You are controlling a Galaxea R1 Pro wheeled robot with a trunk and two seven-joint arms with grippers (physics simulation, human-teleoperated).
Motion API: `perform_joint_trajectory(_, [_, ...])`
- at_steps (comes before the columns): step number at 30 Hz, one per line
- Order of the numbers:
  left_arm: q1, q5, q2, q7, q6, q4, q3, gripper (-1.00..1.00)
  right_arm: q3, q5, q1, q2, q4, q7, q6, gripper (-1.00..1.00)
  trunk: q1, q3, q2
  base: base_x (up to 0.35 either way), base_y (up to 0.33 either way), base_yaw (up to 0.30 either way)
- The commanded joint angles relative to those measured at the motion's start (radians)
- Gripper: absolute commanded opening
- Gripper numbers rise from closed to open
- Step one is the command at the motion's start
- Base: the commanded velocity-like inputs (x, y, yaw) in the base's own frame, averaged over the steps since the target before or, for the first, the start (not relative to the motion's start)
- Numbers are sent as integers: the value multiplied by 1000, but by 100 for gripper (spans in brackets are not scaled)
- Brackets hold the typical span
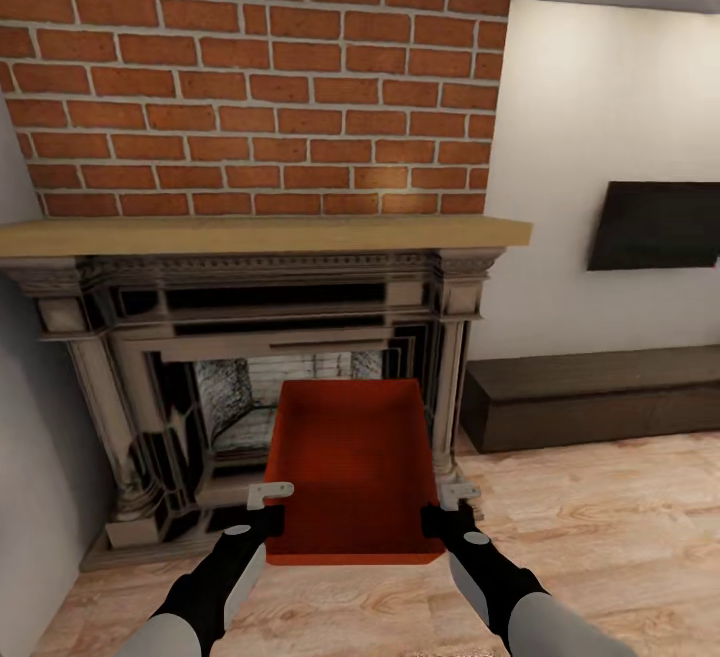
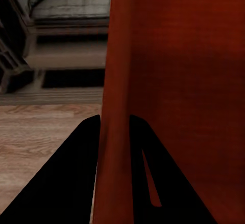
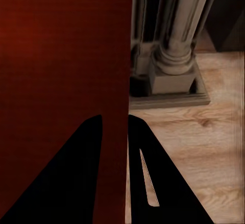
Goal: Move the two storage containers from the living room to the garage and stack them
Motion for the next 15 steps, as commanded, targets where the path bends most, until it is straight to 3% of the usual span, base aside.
perform_joint_trajectory(1, [-1, -4, 2, 15, -19, -6, 20, -100, 0, -15, -1, -12, 4, -7, -4, -100, 0, -1, -1, 0, 0, -261])
perform_joint_trajectory(15, [-1, -4, 2, 15, -19, -6, 20, -100, 0, -15, -1, -13, 4, -7, -4, -100, 0, -1, -1, 0, 0, -261])
